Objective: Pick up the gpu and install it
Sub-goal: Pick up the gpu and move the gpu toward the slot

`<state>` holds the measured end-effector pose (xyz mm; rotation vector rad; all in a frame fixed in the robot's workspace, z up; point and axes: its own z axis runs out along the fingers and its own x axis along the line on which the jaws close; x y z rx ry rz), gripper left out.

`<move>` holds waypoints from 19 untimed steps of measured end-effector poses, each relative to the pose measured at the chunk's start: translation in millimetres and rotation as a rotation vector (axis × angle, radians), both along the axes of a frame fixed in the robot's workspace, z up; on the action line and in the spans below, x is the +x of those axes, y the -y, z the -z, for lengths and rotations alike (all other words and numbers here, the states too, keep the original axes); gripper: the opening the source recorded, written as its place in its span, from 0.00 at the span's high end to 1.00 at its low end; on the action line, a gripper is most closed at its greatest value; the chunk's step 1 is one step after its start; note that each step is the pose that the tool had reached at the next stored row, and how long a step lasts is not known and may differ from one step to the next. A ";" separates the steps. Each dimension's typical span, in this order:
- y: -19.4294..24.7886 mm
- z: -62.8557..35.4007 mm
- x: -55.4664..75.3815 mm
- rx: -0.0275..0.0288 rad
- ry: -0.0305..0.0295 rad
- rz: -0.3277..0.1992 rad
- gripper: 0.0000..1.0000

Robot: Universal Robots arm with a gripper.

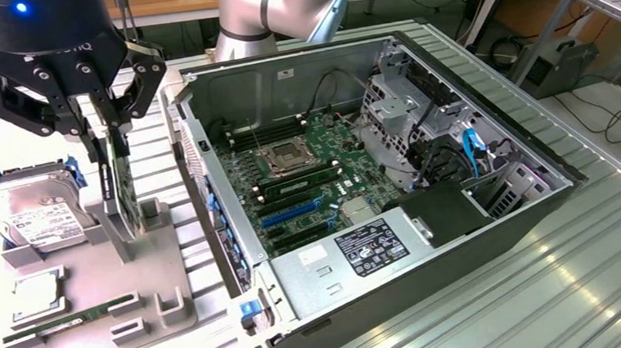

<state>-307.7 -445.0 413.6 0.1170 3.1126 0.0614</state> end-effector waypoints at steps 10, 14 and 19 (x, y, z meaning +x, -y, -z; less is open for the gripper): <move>0.0 0.0 0.0 -0.0001 0.0000 0.000 0.73; 0.0 0.0 32.5 -0.0002 0.0000 0.000 0.73; 0.0 0.0 77.7 -0.0001 0.0000 0.000 0.73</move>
